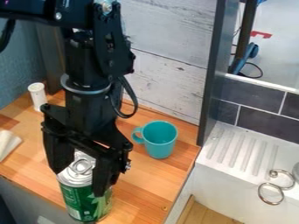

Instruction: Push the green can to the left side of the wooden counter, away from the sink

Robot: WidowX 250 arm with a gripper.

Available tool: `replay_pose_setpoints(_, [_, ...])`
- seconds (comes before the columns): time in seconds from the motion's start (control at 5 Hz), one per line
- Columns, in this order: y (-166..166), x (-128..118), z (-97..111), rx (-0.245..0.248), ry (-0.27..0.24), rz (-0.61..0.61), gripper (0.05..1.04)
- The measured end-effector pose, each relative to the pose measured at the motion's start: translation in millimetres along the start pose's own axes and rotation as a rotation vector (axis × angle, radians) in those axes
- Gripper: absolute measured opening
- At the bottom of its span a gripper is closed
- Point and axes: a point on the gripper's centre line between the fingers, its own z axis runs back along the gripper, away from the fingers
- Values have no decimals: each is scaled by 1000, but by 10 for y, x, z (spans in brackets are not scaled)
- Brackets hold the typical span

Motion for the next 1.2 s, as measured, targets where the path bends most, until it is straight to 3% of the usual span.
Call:
replay_pose_setpoints(0.2, [-3, -17, -35, 1, 16, 0, 1001])
replay_pose_setpoints(0.4, [-203, -43, -80, -31, 13, -98, 1001])
replay_pose_setpoints(0.6, [-353, -93, -234, -60, 55, -150, 1001])
replay_pose_setpoints(1.0, [-603, 141, -434, -150, -30, -240, 1001])
replay_pose_setpoints(1.2, [-648, 213, -572, -154, 2, -296, 1001])
